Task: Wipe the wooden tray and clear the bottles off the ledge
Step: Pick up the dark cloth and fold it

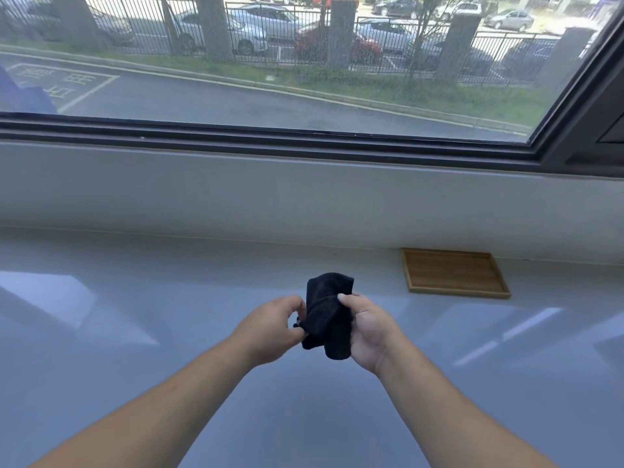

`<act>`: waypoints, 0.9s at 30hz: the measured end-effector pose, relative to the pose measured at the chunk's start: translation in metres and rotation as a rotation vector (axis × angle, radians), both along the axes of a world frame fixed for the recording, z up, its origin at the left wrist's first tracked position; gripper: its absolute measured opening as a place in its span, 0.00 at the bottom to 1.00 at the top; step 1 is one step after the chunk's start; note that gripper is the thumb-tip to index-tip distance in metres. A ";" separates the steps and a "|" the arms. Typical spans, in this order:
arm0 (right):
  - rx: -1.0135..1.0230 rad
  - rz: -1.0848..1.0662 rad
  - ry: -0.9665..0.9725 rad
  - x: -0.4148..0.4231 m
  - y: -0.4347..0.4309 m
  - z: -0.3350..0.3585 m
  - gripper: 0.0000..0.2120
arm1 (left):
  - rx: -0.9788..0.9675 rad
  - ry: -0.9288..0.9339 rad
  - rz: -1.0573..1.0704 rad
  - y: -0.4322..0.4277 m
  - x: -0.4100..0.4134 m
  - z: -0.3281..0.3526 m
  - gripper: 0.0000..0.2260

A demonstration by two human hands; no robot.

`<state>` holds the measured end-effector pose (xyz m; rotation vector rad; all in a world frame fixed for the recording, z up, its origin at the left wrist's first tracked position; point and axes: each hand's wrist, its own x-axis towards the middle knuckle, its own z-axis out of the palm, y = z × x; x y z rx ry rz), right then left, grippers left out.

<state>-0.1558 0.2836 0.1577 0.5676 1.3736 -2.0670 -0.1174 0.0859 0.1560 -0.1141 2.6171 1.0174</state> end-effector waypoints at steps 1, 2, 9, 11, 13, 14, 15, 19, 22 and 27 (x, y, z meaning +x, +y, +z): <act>-0.006 -0.011 -0.007 -0.001 -0.001 0.001 0.15 | 0.054 -0.003 0.009 0.000 -0.001 0.000 0.04; -0.020 -0.029 -0.014 -0.003 -0.001 0.002 0.15 | 0.134 -0.002 0.045 0.000 -0.002 0.001 0.04; 0.059 0.061 -0.083 0.001 -0.012 -0.003 0.17 | 0.275 0.058 0.414 0.003 -0.015 0.006 0.06; 0.106 0.068 -0.093 0.001 -0.014 -0.006 0.17 | 0.182 0.072 0.398 0.003 -0.016 0.010 0.06; 0.134 0.061 -0.108 0.000 -0.016 -0.008 0.15 | 0.020 0.154 0.318 0.004 -0.016 0.014 0.06; 0.130 0.062 -0.116 0.000 -0.017 -0.008 0.14 | -0.016 0.212 0.250 0.006 -0.016 0.016 0.07; 0.111 0.062 -0.124 0.000 -0.018 -0.008 0.12 | -0.031 0.264 0.161 0.010 -0.016 0.018 0.08; -0.035 0.032 -0.145 -0.005 -0.013 -0.008 0.12 | -0.081 0.344 0.024 0.024 -0.013 0.023 0.08; 0.008 0.092 -0.146 -0.001 -0.007 -0.010 0.11 | 0.150 0.300 0.417 0.024 -0.019 0.029 0.09; 0.015 0.100 -0.154 0.002 -0.007 -0.012 0.12 | 0.144 0.325 0.336 0.025 -0.020 0.036 0.12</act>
